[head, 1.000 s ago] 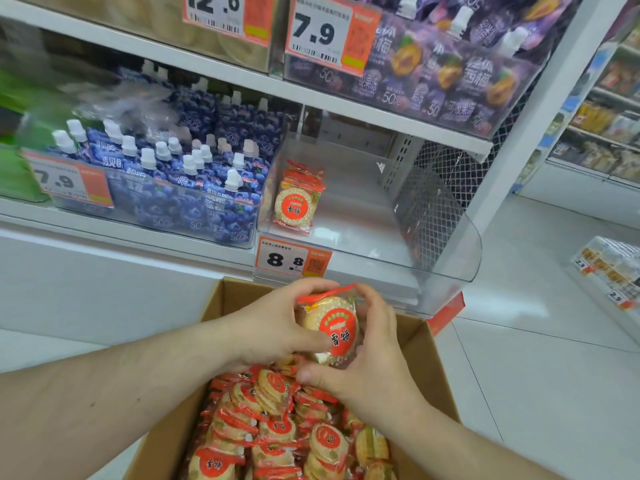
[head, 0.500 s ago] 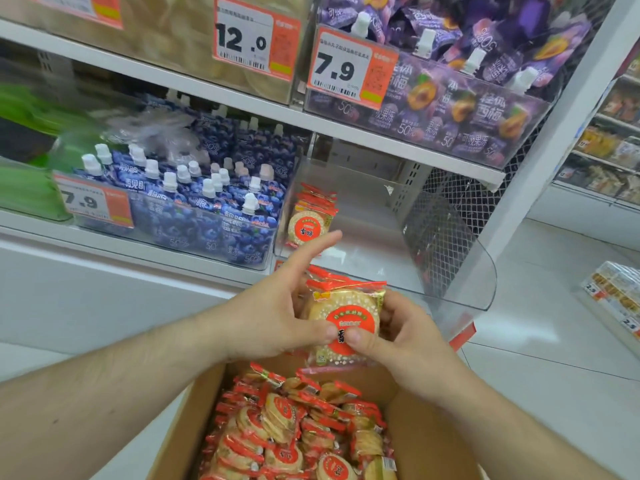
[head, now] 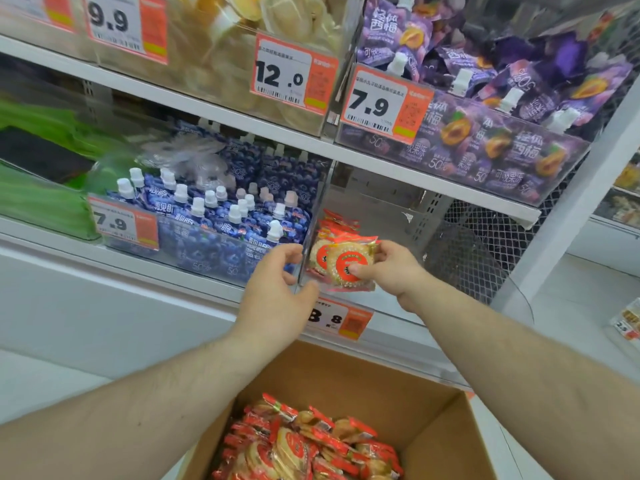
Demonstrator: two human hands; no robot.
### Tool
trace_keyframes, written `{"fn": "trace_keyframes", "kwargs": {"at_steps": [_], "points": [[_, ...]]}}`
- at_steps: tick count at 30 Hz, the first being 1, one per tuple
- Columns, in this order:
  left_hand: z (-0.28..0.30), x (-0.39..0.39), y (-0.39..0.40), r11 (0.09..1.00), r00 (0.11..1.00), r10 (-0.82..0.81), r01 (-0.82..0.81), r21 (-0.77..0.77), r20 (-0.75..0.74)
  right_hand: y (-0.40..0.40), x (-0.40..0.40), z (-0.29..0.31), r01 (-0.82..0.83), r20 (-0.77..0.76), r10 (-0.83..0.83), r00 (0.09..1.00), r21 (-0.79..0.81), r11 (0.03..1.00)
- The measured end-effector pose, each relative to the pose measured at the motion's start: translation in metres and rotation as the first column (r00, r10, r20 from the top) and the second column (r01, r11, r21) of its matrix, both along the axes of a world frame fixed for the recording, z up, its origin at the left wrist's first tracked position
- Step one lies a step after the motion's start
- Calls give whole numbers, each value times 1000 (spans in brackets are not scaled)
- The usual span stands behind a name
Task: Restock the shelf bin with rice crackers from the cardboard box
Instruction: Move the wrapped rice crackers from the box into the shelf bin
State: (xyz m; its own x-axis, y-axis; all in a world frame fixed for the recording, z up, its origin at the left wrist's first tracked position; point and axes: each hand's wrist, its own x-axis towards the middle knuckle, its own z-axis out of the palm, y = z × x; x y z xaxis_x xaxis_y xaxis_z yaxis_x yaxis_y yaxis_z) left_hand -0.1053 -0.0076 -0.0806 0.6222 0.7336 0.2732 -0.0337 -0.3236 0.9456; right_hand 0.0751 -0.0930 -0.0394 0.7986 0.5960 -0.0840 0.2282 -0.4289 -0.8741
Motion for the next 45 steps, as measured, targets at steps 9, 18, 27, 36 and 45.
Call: {"fn": "trace_keyframes", "kwargs": {"at_steps": [9, 18, 27, 36, 45], "points": [[-14, 17, 7, 977, 995, 6, -27, -212, -99, 51, 34, -37, 148, 115, -121, 986, -268, 952], [-12, 17, 9, 962, 998, -3, -16, -274, -68, 65, 33, -43, 89, 25, -85, 996, -238, 967], [-11, 15, 8, 974, 997, -17, 0, -228, -72, 50, 32, -32, -53, -271, 6, 963, -167, 985], [-4, -6, -11, 915, 994, -98, 69, 398, 53, 1, 1, -9, 158, 252, -107, 962, -190, 969], [-49, -10, -32, 492, 385, -361, 852, 177, -849, -87, -92, -105, -231, 870, 50, 491, 74, 970]]}}
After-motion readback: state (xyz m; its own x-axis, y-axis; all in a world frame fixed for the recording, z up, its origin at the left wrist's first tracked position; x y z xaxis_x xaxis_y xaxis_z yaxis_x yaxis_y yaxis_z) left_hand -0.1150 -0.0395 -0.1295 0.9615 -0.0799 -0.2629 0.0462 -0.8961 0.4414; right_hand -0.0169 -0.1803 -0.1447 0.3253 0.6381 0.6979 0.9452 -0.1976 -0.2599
